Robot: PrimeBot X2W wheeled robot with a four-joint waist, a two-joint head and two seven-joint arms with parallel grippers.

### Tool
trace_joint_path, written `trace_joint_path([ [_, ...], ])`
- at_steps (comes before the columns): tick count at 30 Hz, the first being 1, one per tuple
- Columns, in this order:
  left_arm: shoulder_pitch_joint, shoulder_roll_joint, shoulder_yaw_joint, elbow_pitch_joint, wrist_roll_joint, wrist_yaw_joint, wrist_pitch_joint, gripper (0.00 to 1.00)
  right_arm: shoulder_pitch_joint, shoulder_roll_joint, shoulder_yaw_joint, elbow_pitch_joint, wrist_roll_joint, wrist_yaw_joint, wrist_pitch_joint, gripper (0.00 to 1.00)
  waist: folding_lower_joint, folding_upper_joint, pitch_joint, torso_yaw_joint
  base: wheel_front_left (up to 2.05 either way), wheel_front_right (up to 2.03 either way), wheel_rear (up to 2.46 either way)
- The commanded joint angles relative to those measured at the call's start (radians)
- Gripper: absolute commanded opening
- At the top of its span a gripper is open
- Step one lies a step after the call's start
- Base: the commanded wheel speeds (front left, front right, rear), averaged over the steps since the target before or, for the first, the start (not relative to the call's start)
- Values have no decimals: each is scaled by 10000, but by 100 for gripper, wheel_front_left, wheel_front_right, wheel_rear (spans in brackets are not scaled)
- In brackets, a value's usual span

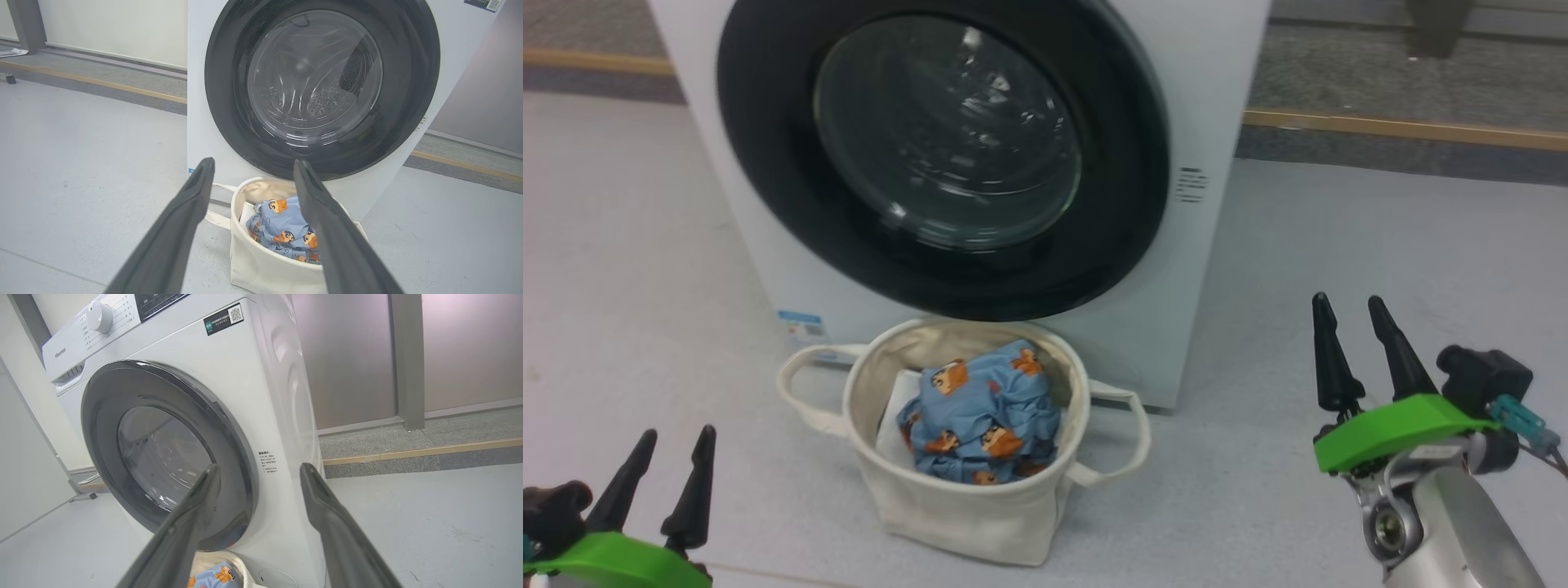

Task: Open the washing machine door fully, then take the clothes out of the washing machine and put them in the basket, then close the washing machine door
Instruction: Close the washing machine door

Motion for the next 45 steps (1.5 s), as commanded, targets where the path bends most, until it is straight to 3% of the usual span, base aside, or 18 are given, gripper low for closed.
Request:
trace_joint_path([
  [1,-319,561,558,-384,-34,102,-47,100,-122,-34,145,-555,-108,-2,-89,100,0,-1,-177,-483,0,0,0],
  [13,-593,942,520,-525,13,152,159,100,615,-38,124,-965,-278,-2,-89,100,0,-1,-217,-1147,0,0,0],
  [22,-875,776,153,-256,259,96,65,100,1121,-4,-115,-958,-353,-2,-89,100,0,-1,-399,-1156,0,0,0],
  [45,-372,836,494,-358,174,16,-113,100,1227,166,-163,-1037,-466,-2,-90,100,0,-1,-333,-1158,0,0,0],
])
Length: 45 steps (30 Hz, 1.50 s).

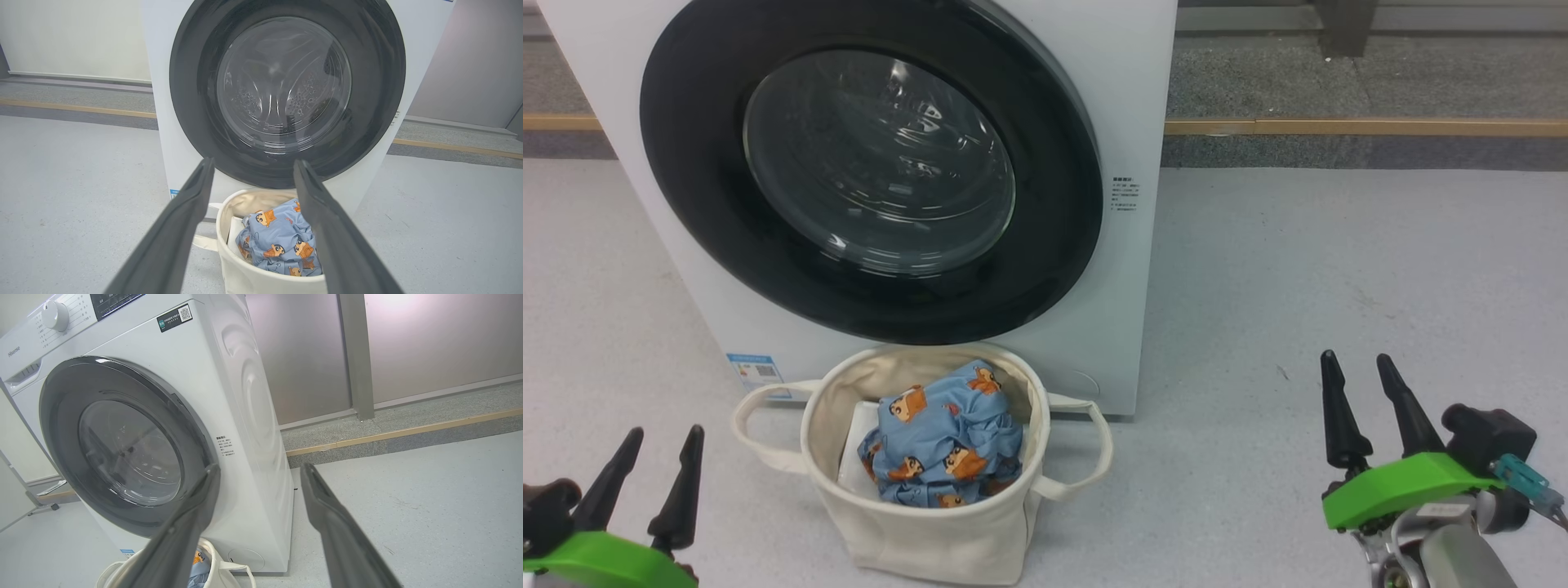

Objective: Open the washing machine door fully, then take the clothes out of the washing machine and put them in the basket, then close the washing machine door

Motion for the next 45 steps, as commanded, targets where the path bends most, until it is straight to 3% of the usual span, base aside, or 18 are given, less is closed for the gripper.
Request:
trace_joint_path([
  [1,-381,425,541,-274,-2,-47,-116,100,-247,41,237,-342,-74,-2,-80,100,0,-1,-2,5,0,0,0],
  [42,-506,338,642,-526,327,-141,-133,100,-404,34,167,-78,-528,-2,-80,100,0,-1,69,121,0,0,0],
  [43,102,-22,156,-247,283,-90,-2,0,-4,22,-26,238,-438,0,1,0,0,-1,68,122,0,0,0],
  [45,177,-197,75,-85,270,-75,12,0,70,47,-18,474,-422,0,13,0,0,-1,70,127,0,0,0],
])
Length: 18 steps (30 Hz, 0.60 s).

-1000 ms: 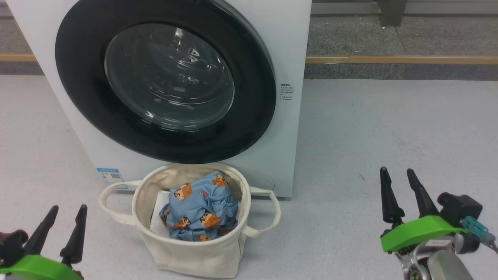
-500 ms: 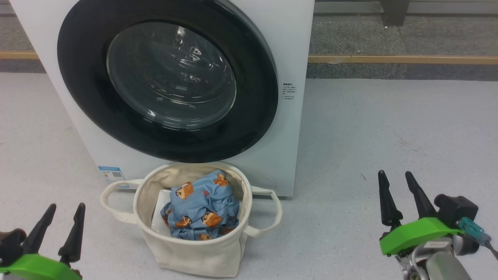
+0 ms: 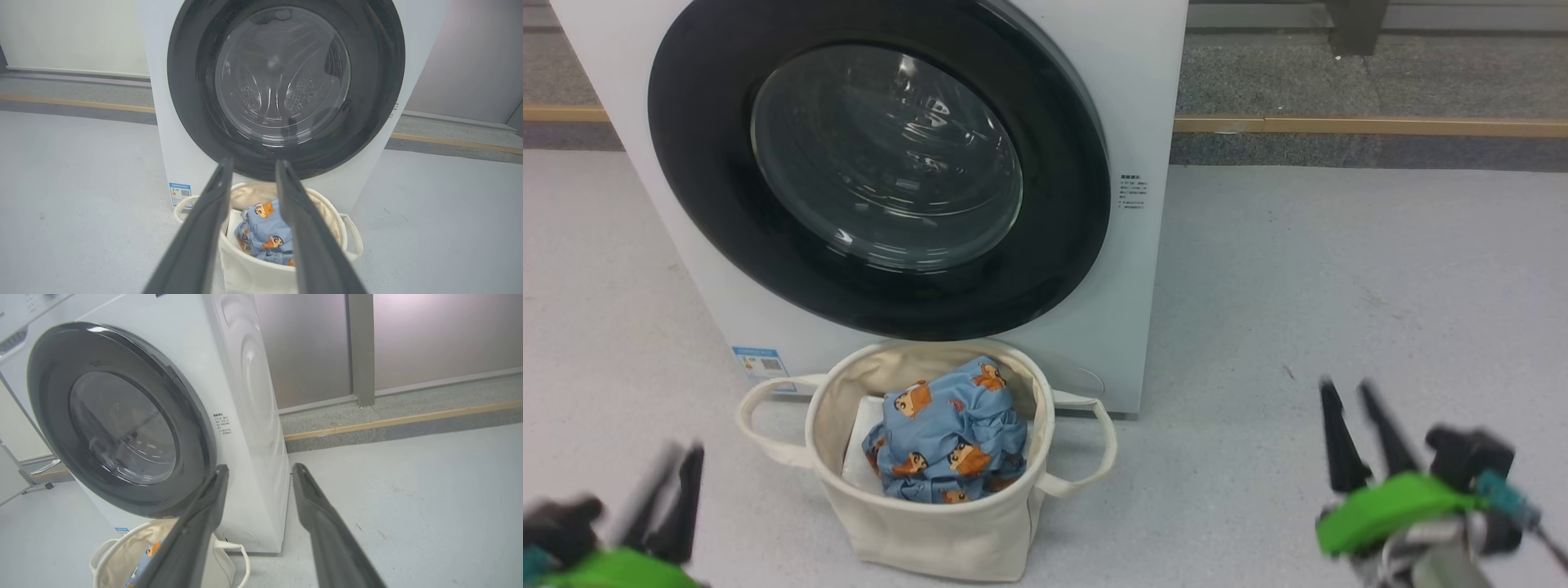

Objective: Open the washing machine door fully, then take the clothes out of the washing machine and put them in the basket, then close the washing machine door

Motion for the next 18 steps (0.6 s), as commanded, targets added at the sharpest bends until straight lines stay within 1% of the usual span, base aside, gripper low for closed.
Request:
trace_joint_path([
  [1,127,-135,-83,107,-4,0,7,0,129,27,9,150,2,0,15,0,0,0,1,1,0,0,0],
  [3,413,-435,-216,302,-31,0,20,0,425,70,10,436,40,0,63,0,0,0,3,4,0,0,0],
  [4,413,-435,-216,302,-31,0,20,0,425,70,10,436,40,0,63,0,0,0,3,4,0,0,0],
  [5,593,-595,-304,418,-43,0,27,0,613,95,16,600,56,0,74,0,0,0,4,6,0,0,0],
  [8,581,-691,-204,380,-267,-2,120,0,591,101,-36,570,360,0,179,0,5,0,25,25,0,0,0],
  [11,586,-787,-110,312,-499,-4,211,0,608,106,-70,487,678,0,269,0,23,0,36,46,0,0,0],
  [15,591,-913,8,241,-803,-6,323,0,631,113,-102,393,1097,0,376,0,4,0,83,72,0,0,0],
  [18,582,-1009,98,189,-1033,-8,407,0,635,119,-128,325,1412,0,456,0,1,0,117,92,0,0,0],
])
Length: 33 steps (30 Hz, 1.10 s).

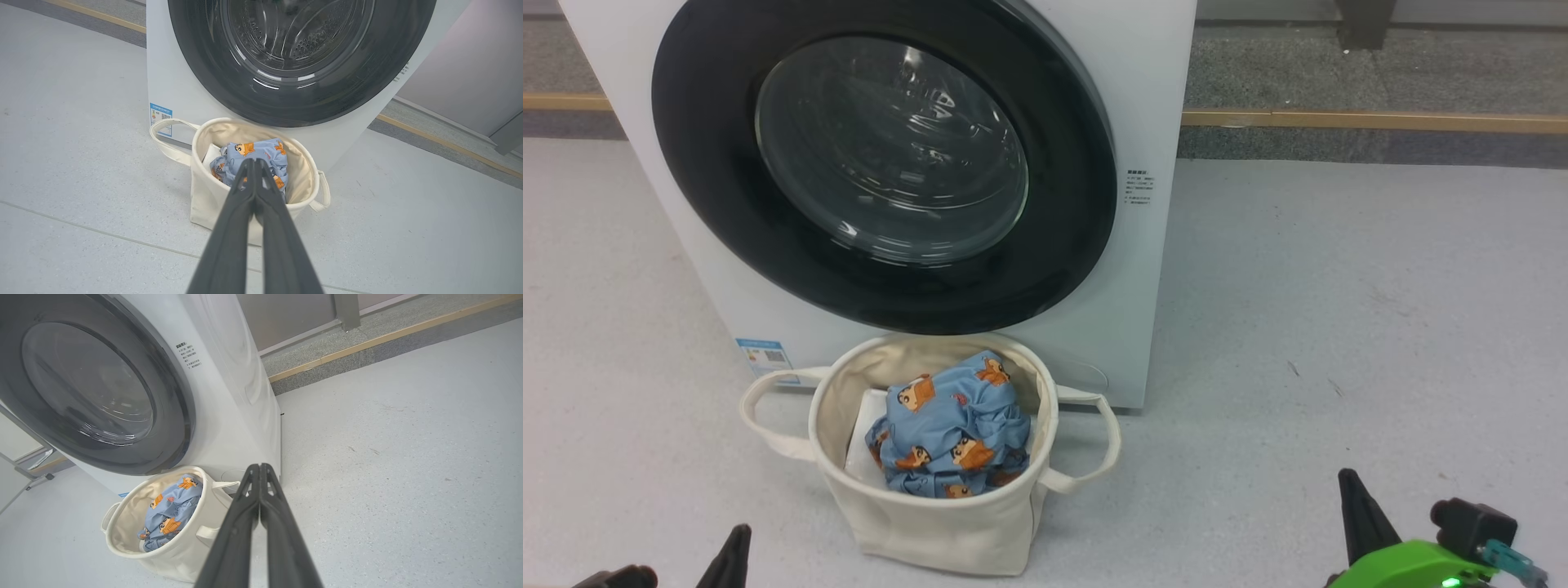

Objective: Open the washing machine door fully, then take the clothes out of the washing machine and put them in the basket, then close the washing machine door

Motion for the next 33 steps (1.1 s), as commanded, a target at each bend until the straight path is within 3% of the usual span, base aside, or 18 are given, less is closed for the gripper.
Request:
trace_joint_path([
  [1,-516,142,321,-352,-222,-6,75,0,-499,-8,-89,-422,300,0,77,0,-2,0,17,11,0,0,0],
  [33,-546,-879,1293,-913,-2671,-25,992,0,-448,52,-416,-1096,3649,-1,993,0,-3,0,293,222,0,0,0],
])
